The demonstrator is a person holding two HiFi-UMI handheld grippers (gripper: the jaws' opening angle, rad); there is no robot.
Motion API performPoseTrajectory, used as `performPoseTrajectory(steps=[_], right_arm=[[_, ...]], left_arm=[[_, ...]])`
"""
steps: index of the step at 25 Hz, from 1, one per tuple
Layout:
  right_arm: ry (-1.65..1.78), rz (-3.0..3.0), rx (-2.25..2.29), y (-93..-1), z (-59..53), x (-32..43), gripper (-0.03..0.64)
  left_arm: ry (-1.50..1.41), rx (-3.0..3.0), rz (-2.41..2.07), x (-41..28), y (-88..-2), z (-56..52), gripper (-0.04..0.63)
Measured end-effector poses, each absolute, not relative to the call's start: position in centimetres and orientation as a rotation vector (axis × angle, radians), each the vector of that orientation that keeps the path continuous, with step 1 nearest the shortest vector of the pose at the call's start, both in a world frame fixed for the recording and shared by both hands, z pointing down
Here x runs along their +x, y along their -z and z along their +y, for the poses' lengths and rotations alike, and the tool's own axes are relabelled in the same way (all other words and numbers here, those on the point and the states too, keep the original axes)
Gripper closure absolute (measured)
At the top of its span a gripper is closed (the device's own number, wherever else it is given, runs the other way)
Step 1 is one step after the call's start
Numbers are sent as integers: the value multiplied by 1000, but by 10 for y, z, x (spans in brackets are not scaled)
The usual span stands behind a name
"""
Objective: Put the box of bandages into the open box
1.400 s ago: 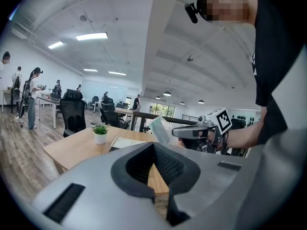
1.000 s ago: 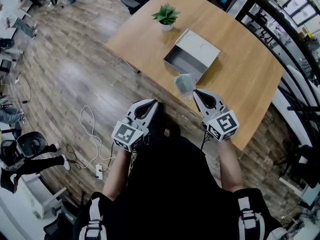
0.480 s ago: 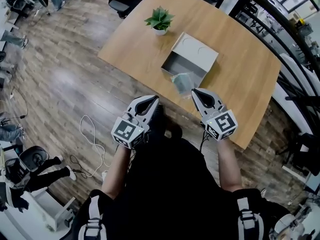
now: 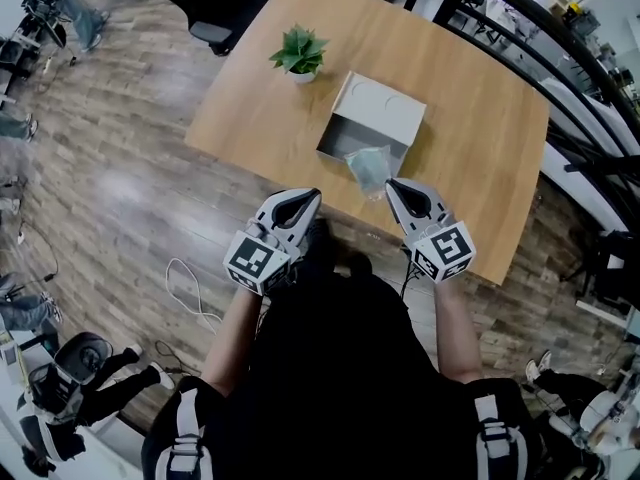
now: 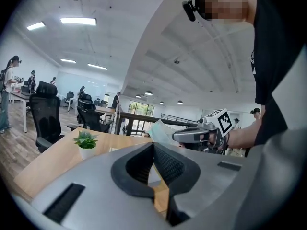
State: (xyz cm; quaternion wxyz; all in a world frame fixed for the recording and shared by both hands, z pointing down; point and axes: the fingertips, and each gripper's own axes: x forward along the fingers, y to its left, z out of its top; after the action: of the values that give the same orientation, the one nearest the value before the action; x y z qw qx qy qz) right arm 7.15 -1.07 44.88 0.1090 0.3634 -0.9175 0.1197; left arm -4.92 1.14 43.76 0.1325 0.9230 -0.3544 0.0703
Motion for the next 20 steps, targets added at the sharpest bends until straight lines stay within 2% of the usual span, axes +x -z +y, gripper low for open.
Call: performPoseTrajectory(steps=[20], right_arm=[[-328, -2590, 1282, -445, -39, 37, 594]], left_arm=[[-183, 2727, -883, -103, -438, -22, 572]])
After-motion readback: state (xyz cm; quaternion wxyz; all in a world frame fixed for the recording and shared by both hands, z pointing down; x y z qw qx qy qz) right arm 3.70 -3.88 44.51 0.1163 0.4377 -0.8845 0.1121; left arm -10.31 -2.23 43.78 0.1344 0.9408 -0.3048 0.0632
